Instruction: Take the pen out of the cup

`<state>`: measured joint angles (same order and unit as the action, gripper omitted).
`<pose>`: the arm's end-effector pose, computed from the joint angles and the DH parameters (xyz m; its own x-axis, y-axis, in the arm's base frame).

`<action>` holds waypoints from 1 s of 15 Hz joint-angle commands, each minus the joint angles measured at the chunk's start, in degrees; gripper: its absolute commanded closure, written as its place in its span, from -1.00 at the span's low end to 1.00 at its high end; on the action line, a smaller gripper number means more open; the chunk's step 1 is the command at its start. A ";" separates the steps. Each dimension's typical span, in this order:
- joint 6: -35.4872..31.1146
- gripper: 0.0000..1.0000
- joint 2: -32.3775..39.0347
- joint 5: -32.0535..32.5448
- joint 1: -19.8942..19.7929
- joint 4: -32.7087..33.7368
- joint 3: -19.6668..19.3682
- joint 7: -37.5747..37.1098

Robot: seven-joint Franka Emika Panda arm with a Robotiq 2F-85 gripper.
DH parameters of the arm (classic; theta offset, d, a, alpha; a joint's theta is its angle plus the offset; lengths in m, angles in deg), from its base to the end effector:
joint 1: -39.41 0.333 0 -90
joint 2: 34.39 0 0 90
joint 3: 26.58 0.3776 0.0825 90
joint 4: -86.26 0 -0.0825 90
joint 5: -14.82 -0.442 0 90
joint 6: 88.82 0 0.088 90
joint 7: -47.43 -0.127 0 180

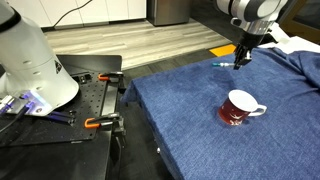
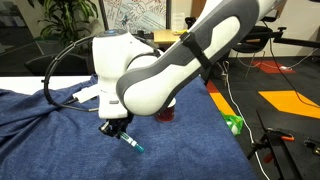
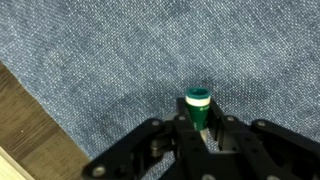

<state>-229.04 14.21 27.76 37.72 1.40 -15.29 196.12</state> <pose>0.8132 0.1042 0.1704 -0.9494 0.2873 -0.1271 0.2825 0.9577 0.0549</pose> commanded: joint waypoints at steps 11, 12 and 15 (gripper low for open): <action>-2.18 -1.00 -11.02 1.42 3.27 -6.03 -3.87 -5.85; -2.45 -1.00 -13.07 1.88 3.62 -7.42 -4.28 -6.68; -3.47 -1.00 -19.68 4.89 5.25 -12.77 -6.60 -11.76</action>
<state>-229.76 2.84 29.97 41.08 -2.68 -19.04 189.50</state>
